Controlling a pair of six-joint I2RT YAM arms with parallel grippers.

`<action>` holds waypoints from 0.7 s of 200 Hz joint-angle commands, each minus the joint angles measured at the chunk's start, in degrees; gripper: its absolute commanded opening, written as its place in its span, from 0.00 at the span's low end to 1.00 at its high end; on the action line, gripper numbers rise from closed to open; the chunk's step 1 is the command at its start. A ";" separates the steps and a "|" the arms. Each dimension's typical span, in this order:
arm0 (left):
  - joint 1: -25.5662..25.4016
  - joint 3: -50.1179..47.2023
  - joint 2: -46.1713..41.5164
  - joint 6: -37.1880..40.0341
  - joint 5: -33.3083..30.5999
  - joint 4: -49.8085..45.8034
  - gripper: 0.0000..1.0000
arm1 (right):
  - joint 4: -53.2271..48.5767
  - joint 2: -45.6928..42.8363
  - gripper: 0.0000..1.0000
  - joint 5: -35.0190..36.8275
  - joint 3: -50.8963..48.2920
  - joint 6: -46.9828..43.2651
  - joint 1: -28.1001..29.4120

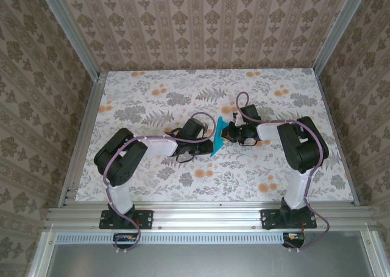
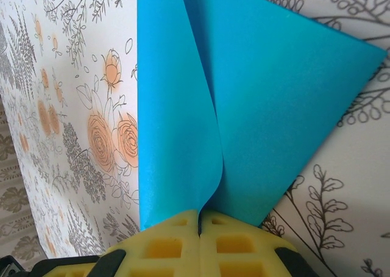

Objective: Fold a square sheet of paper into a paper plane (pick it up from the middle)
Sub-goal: Fold the wing for the fifth time at the center of the table.

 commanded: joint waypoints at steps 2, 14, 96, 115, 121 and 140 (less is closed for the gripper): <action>0.17 -0.65 -0.38 -1.57 -0.04 2.34 0.19 | -3.12 2.61 0.06 1.65 -0.53 -0.25 -0.49; 0.43 -0.91 -0.81 -1.57 -0.81 2.58 0.19 | -3.12 2.83 0.06 1.69 -0.56 -0.23 -0.56; 1.42 -1.89 0.46 -4.45 0.04 8.58 0.18 | -2.95 3.38 0.06 1.46 -0.72 -0.23 -0.56; 1.44 -1.58 1.01 -4.38 0.81 8.83 0.17 | -2.95 3.58 0.06 1.42 -0.72 -0.21 -0.64; 1.42 -1.45 1.30 -4.29 1.18 8.81 0.17 | -2.94 3.60 0.06 1.41 -0.72 -0.28 -0.66; 1.42 -1.06 2.41 -4.21 1.99 8.87 0.16 | -2.95 3.69 0.06 1.34 -0.76 -0.23 -0.66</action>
